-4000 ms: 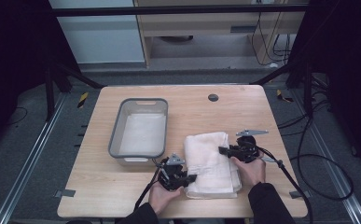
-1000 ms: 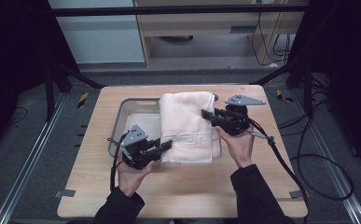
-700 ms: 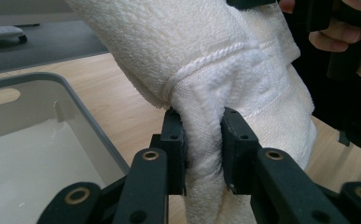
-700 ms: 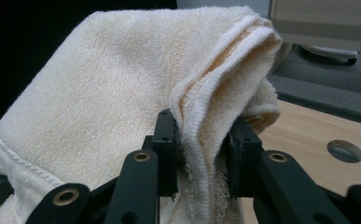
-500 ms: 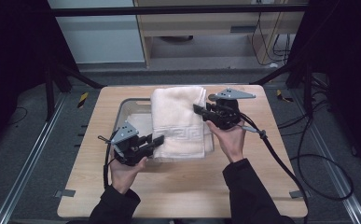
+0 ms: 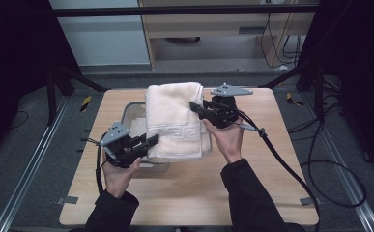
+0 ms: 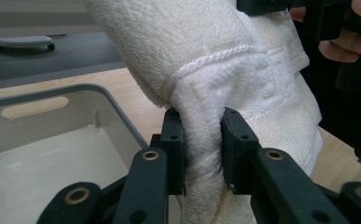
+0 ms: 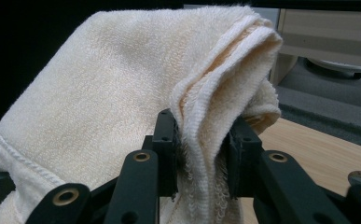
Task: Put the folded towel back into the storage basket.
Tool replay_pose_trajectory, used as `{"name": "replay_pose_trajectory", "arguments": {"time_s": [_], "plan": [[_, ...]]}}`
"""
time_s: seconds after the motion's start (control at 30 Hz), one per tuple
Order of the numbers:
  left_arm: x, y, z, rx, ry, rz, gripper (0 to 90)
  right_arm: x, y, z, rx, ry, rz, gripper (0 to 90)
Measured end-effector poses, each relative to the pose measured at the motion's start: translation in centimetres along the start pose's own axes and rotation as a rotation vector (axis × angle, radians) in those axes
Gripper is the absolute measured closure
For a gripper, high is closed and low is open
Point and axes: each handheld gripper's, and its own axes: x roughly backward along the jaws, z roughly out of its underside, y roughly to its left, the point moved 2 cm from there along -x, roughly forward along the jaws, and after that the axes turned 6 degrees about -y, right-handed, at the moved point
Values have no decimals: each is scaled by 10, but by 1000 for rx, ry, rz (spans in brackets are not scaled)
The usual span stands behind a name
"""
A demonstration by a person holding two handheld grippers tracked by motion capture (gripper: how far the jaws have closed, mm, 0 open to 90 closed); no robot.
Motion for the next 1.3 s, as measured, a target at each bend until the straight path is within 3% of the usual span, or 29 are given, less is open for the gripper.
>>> {"name": "replay_pose_trajectory", "arguments": {"time_s": [0.63, 1.3], "plan": [[18, 25, -7, -14, -1, -78, 725, -32, 20, -10, 4, -5, -18, 695], [27, 53, -4, 8, 28, -129, 725, -68, 33, -8, 0, 24, -29, 694]]}}
